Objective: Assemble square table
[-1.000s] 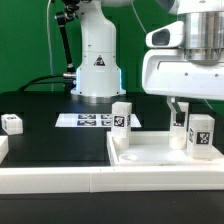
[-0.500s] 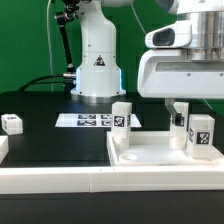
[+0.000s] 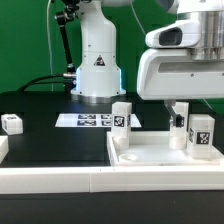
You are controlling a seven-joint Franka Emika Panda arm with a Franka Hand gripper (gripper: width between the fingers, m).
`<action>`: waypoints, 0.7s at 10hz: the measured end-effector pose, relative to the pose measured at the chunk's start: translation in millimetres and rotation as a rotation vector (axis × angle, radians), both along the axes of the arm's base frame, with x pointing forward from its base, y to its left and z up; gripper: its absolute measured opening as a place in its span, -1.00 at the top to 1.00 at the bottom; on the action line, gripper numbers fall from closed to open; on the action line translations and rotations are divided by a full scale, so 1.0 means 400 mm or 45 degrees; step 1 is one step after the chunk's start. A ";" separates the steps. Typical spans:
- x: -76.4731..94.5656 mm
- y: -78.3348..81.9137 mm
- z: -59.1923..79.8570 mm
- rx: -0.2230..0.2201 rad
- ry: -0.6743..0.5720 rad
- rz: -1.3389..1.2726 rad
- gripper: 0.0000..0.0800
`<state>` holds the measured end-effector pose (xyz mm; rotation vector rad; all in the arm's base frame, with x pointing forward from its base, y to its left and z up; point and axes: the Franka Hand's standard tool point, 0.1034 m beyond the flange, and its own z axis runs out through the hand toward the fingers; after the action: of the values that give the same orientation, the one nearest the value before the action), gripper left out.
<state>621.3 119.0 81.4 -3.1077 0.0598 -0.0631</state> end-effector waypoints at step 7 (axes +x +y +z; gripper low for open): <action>0.001 -0.006 -0.001 0.012 0.009 -0.264 0.28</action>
Offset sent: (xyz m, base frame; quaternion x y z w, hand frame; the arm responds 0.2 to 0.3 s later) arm 0.0000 0.0000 0.0000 0.0000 0.0000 0.0650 0.9979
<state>621.6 116.7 81.1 -3.0800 0.3804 -0.0568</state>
